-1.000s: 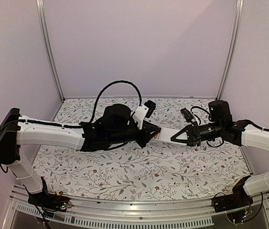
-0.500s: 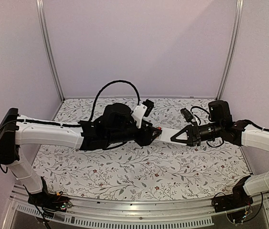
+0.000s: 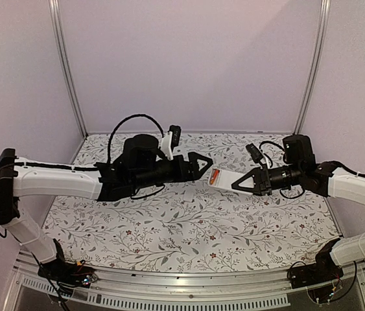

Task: Load the batteries into the remote control
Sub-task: Place the battery in the battery compartment, then load the battery into the battery compartment.

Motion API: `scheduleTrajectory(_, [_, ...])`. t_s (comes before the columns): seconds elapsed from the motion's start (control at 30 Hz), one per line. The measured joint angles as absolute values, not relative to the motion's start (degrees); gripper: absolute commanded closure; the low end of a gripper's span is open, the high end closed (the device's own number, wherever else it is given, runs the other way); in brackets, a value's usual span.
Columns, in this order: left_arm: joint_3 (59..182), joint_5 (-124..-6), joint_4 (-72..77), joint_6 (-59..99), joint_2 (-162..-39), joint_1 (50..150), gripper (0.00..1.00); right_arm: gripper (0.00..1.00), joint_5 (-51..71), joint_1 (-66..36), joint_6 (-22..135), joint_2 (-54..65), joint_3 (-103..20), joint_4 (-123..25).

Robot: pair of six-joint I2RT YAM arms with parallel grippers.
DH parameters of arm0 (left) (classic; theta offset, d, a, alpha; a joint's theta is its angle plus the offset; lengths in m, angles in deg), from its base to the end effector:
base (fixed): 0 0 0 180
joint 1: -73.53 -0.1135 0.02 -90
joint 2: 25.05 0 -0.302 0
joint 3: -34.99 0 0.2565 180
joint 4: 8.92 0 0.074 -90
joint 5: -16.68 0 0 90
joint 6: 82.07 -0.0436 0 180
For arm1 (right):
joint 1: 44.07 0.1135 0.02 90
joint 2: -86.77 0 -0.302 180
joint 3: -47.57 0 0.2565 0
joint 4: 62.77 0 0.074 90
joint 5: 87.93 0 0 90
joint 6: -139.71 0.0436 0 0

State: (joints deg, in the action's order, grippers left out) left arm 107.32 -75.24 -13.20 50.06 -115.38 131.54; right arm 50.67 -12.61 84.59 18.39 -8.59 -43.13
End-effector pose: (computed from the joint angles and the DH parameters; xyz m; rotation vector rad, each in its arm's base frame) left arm 0.2025 -0.3214 0.3083 0.2481 1.9680 -1.1730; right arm 0.1934 0.1567 0.2857 -0.4992 2.2744 1.5405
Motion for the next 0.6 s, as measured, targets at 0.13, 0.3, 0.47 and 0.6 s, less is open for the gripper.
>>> scheduleTrajectory(0.13, [106.0, -74.5, -15.5, 59.4, -117.6, 130.7, 0.03, 1.0, 49.4, -12.6, 84.1, 18.4, -9.3, -42.9])
scheduleTrajectory(0.3, [105.7, -73.0, -17.8, 66.9, -120.1, 130.8, 0.02, 1.0, 48.2, -12.6, 83.5, 18.3, -10.2, -42.6])
scheduleTrajectory(0.47, [105.7, -72.4, -20.5, 71.7, -121.9, 131.0, 0.04, 1.0, 47.4, -12.6, 83.3, 17.7, -10.7, -41.7])
scheduleTrajectory(0.6, [105.8, -72.4, -22.2, 74.3, -123.5, 131.1, 0.08, 1.0, 46.8, -12.6, 83.1, 17.4, -11.0, -40.3])
